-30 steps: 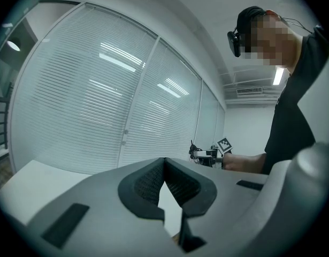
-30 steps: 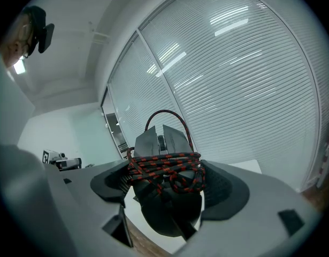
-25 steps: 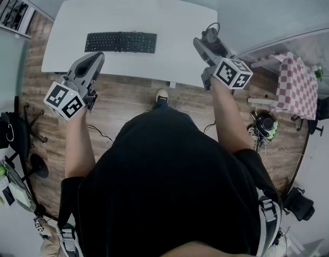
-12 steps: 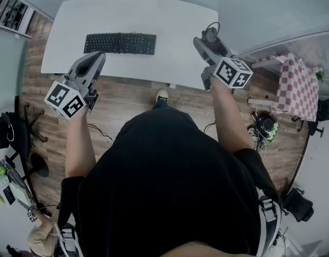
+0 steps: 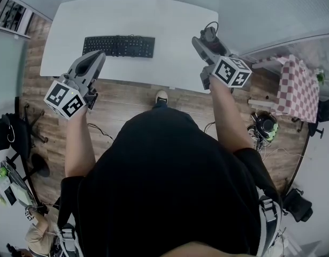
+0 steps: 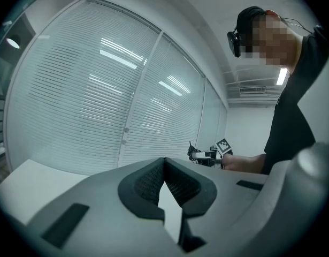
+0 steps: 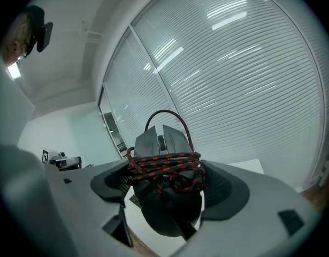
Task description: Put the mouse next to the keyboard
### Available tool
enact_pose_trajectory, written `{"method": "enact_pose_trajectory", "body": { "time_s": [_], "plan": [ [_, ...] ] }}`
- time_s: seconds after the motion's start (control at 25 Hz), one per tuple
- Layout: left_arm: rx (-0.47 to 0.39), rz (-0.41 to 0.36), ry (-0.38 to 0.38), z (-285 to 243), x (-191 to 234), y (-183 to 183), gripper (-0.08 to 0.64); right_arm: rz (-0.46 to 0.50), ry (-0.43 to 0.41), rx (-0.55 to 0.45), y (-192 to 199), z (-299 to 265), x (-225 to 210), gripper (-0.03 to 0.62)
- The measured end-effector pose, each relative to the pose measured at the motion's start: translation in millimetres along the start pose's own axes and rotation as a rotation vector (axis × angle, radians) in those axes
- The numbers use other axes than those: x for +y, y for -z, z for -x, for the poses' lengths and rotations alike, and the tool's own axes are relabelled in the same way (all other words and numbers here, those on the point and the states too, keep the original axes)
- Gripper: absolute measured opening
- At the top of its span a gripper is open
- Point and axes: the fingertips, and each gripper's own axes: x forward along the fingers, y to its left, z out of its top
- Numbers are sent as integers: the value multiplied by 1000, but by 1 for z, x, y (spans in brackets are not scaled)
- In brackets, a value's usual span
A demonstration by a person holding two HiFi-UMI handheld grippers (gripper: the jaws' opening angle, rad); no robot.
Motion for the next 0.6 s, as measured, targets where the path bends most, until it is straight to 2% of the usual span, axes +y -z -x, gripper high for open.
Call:
{"method": "enact_pose_trajectory", "body": {
  "time_s": [0.6],
  "plan": [
    [18, 3, -3, -47, 18, -7, 20, -7, -12, 21, -18, -29, -34, 417]
  ]
}}
